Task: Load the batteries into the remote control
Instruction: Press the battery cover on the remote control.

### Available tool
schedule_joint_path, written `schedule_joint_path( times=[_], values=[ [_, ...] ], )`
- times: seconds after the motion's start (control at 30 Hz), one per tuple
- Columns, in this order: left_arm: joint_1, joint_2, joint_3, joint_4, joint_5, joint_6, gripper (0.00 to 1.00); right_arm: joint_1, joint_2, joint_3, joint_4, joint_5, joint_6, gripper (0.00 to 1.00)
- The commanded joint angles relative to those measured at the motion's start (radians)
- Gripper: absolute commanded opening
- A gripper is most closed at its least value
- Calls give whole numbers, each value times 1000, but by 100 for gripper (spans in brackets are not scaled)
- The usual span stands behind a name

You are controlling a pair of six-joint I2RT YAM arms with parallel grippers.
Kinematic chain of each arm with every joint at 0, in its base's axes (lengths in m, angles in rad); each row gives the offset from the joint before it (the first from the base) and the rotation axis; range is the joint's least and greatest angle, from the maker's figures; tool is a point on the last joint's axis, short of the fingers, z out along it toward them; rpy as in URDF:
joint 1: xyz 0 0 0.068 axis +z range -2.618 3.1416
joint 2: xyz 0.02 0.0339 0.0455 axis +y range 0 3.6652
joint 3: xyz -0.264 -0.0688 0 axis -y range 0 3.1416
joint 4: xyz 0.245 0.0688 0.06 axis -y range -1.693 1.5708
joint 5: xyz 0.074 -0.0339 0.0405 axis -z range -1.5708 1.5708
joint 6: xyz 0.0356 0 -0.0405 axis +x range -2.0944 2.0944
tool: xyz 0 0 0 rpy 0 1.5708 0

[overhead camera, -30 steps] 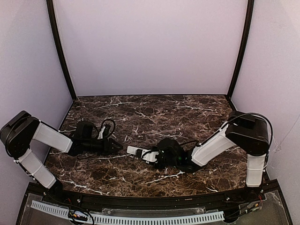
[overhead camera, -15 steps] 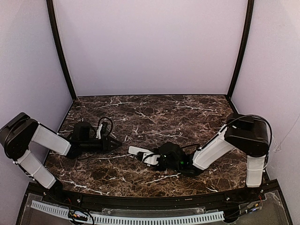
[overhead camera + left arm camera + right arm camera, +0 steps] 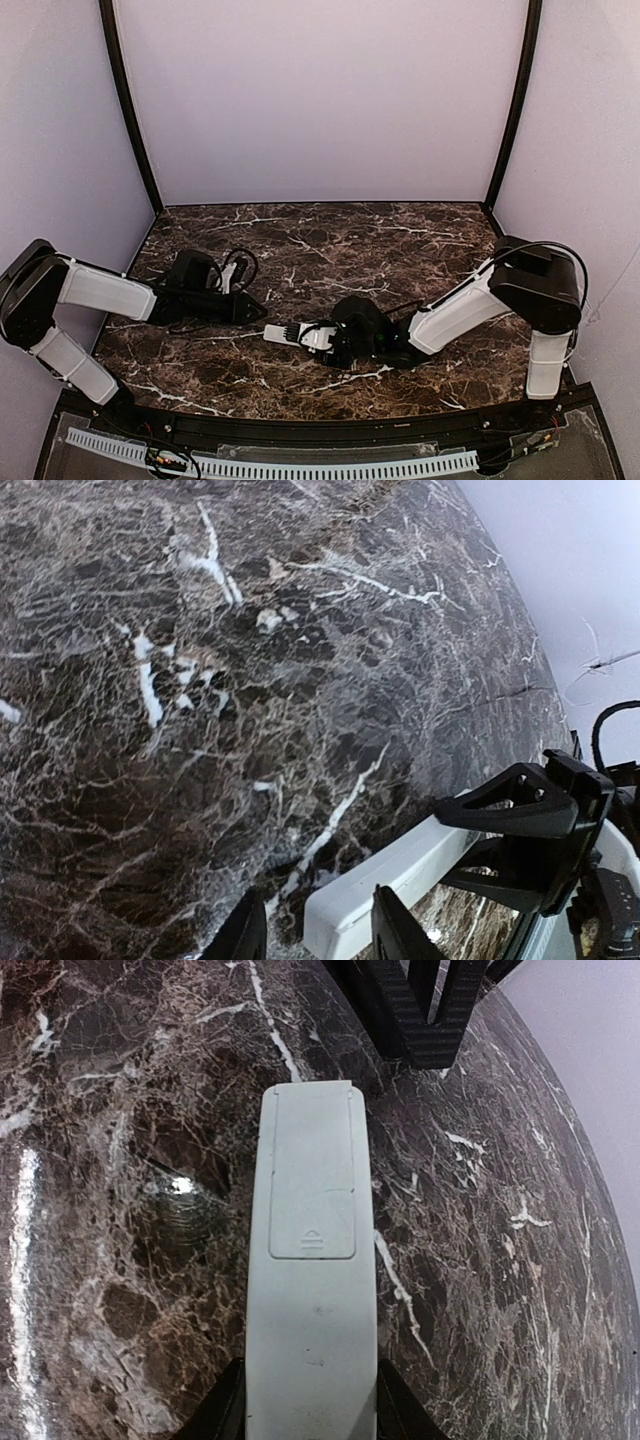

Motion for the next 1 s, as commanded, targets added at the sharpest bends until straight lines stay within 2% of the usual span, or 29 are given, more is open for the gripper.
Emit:
schedule_joint_path(
  times=[0.0,0.13,0.23,0.37,0.67,0.97],
  values=[
    [-14,-24,28,-120,-50,37,37,-22,15,19,-234,-172,115,0],
    [-24,-75,62,-210,-126,97,37,-62,13,44,-277,-271,185,0],
    [-49,-104,100,-302,-181,171,31,-92,13,56,-302,-335,219,0],
    [-60,-109,128,-379,-193,196,24,-119,19,62,-310,-404,240,0],
    [-119,-74,175,-445,-206,228,12,-158,33,75,-325,-505,274,0],
    [-175,-40,200,-450,-220,258,7,-162,42,77,-323,-495,266,0]
  ],
)
